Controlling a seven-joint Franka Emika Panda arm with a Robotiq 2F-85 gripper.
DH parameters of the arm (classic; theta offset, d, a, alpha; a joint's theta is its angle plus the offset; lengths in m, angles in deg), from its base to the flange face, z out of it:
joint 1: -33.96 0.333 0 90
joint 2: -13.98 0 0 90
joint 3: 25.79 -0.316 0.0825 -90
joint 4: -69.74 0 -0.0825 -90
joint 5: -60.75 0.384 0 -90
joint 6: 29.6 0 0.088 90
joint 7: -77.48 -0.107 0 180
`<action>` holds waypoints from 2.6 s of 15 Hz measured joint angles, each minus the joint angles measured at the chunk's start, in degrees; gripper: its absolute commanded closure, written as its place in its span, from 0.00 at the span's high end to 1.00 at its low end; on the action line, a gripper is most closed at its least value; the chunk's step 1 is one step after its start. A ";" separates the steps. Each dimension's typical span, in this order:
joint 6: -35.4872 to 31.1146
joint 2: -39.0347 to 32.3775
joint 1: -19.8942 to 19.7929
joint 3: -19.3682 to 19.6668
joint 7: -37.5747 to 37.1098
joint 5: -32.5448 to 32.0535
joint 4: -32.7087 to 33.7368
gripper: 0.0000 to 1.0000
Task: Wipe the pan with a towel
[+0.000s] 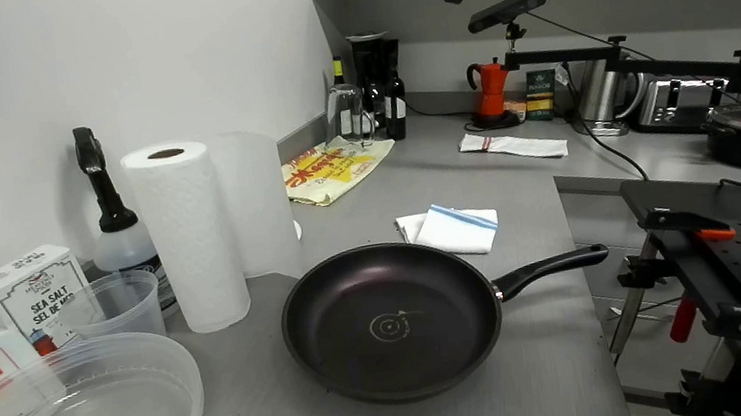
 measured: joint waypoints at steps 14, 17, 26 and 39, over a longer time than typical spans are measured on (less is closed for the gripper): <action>-12.64 -16.36 -9.03 0.33 -9.77 -6.98 0.56 1.00; -16.54 -23.08 -10.97 1.47 -12.84 -8.36 2.47 1.00; -21.83 -40.49 -15.34 2.46 -9.72 -3.33 13.78 1.00; -19.75 -56.21 -26.40 -1.84 -0.66 -0.88 25.59 1.00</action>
